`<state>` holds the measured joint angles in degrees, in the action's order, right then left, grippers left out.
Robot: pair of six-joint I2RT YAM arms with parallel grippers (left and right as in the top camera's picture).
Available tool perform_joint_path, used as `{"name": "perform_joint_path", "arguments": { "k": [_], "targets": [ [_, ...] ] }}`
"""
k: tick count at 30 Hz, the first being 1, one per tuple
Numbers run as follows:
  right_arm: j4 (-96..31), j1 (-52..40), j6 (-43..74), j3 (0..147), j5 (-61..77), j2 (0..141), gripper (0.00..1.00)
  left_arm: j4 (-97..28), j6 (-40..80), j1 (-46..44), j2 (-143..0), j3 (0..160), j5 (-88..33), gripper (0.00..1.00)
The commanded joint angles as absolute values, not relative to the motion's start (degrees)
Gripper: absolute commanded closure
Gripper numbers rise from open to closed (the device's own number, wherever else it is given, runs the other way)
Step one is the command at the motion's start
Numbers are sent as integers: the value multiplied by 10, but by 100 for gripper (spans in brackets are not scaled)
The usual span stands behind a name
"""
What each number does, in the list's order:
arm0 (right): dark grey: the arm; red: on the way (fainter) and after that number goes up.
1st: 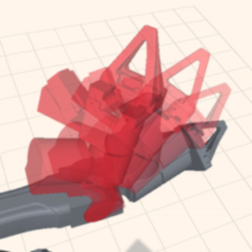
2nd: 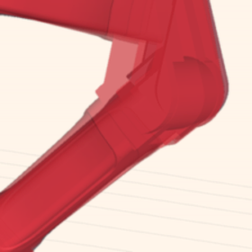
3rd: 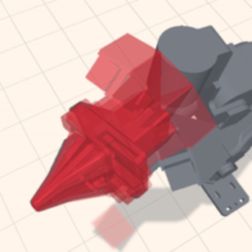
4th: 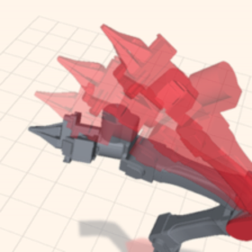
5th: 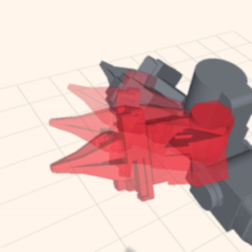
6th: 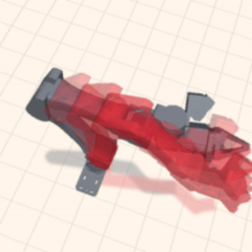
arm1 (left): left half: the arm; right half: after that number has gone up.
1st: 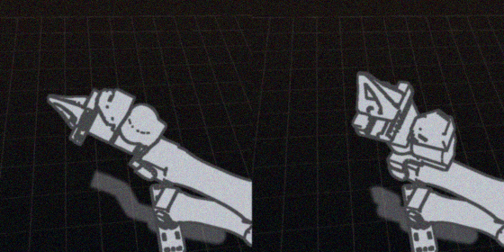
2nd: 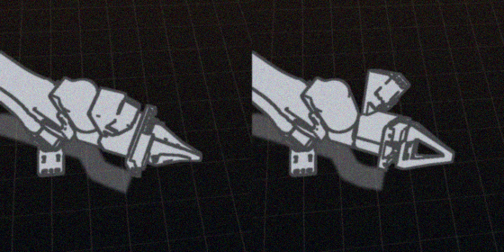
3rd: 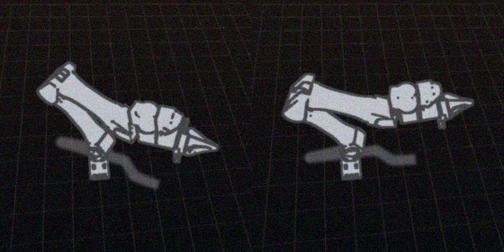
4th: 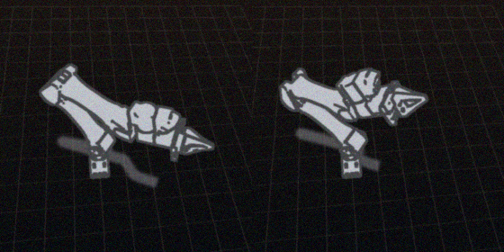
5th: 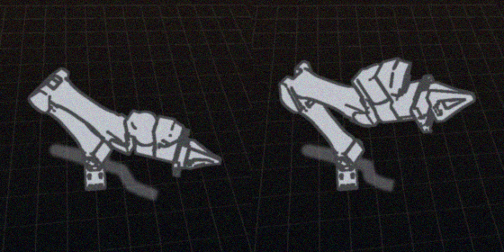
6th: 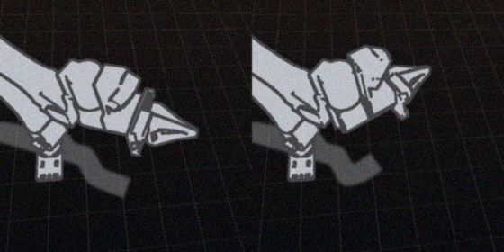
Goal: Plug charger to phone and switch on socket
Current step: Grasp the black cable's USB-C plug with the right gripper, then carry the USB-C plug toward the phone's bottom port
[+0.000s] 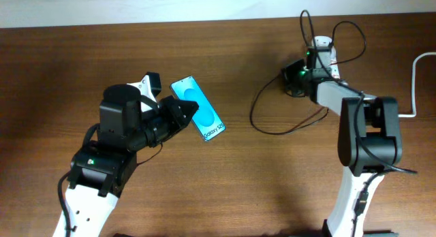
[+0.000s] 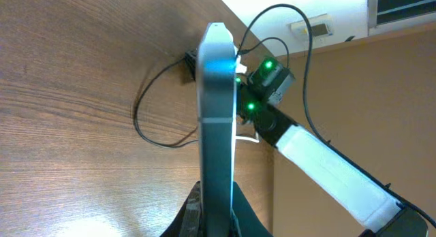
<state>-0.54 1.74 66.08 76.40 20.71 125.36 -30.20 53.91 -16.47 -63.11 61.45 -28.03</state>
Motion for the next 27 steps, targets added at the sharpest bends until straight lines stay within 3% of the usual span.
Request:
{"name": "perform_joint_path", "arguments": {
  "k": [1, 8, 17, 20, 23, 27],
  "targets": [
    [-141, 27, 504, 823, 223, 1221, 96, -296, 528, -163, -621, 629, -280, 100],
    [-362, -4, 258, 840, 215, 1082, 96, -294, 465, -163, -621, 629, -280, 100],
    [-640, -13, -106, 840, 460, 968, 96, -282, 423, -55, -621, 629, -378, 100],
    [-739, -58, -222, 838, 510, 968, 96, -263, 413, -34, -621, 629, -422, 100],
    [-752, -122, -238, 838, 503, 968, 95, -224, 402, -30, -621, 629, -474, 100],
    [-762, -140, -248, 838, 493, 968, 96, -227, 402, -29, -621, 629, -489, 100]
  ]
}}
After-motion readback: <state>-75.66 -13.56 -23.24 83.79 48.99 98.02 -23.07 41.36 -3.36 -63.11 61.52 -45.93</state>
